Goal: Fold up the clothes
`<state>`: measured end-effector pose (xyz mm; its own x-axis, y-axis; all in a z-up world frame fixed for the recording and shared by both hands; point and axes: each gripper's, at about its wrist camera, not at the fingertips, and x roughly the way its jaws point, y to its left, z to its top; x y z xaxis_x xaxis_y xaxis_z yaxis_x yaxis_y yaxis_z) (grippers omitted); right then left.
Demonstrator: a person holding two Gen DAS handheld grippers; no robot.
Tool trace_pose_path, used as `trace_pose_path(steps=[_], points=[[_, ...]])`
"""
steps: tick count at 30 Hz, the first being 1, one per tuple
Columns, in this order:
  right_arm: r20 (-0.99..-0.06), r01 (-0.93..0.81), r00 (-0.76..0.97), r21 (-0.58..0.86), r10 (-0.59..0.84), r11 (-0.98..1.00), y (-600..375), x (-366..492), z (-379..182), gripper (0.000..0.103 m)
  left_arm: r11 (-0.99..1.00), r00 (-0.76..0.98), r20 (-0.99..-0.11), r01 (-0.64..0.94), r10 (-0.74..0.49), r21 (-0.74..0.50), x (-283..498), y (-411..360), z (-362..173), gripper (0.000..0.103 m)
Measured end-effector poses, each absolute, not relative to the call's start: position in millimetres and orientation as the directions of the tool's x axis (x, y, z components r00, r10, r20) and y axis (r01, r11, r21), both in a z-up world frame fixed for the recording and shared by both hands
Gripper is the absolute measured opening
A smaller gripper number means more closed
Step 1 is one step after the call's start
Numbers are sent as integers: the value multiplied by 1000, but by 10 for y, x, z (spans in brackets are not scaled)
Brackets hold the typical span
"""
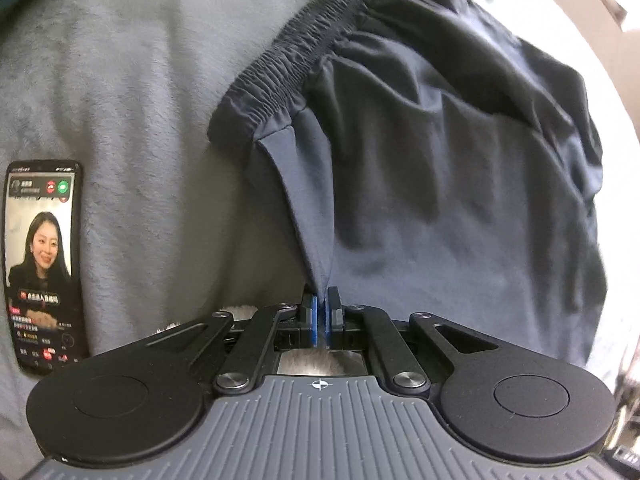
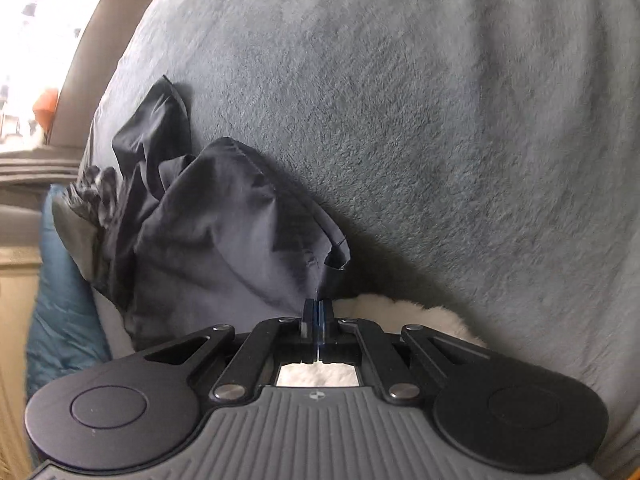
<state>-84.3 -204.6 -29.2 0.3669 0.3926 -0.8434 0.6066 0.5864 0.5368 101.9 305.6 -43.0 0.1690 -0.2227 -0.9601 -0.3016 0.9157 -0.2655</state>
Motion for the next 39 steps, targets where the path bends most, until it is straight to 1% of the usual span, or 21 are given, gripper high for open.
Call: trace_pose_path(steps=[7,11,12,14,15,16,17,19,21,25,26,27,30,31,34,36,39], points=[[-845,585,355,535,401,609,-1993,-816,-289,1,946,127,-976,-251,-179,-206,1086,3051,-538,4],[-847,589,334,530,413,611,-2045,-810,-344,3,952,103,-984,-256,-145,-167,1135,3083,-586,6],[-851,587,329,524,410,617,-2070,-812,-351,6,953,97,-986,-259,-135,-156,1147,3091,-597,7],[-857,583,322,514,402,629,-2124,-815,-363,11,951,71,-989,-276,-127,-141,1175,3111,-620,17],[-861,580,322,509,395,637,-2161,-813,-364,15,949,61,-991,-286,-123,-135,1179,3121,-612,19],[-862,575,323,507,391,642,-2202,-809,-365,16,946,54,-992,-296,-118,-129,1180,3133,-599,24],[-861,571,324,508,391,645,-2253,-800,-369,16,944,47,-992,-307,-113,-122,1181,3144,-586,32],[-858,564,324,513,398,647,-2360,-756,-380,17,937,51,-993,-327,-109,-120,1164,3179,-509,40],[-853,552,322,521,410,651,-2477,-678,-407,17,926,70,-992,-358,-102,-120,1132,3231,-400,44],[-843,542,295,535,449,648,-2686,-448,-536,17,849,189,-981,-509,-52,-143,1091,3448,-205,61],[-839,542,283,540,465,644,-2718,-368,-586,17,817,216,-976,-557,-30,-149,1099,3514,-204,62],[-836,539,268,542,479,645,-2737,-285,-636,17,776,232,-972,-610,-19,-161,1138,3540,-238,62],[-829,524,212,544,518,656,-2754,-27,-785,17,635,268,-962,-734,-55,-241,1196,3633,-423,62],[-827,512,191,544,529,665,-2748,60,-826,17,593,289,-955,-758,-68,-272,1229,3643,-485,62],[-831,458,129,534,541,710,-2685,294,-931,17,568,313,-949,-775,-34,-277,1251,3570,-589,60],[-838,423,96,523,537,740,-2628,417,-1023,17,556,326,-945,-784,-7,-275,1260,3515,-653,56],[-853,391,73,501,517,772,-2568,562,-1195,17,556,348,-937,-784,24,-277,1260,3439,-678,44]])
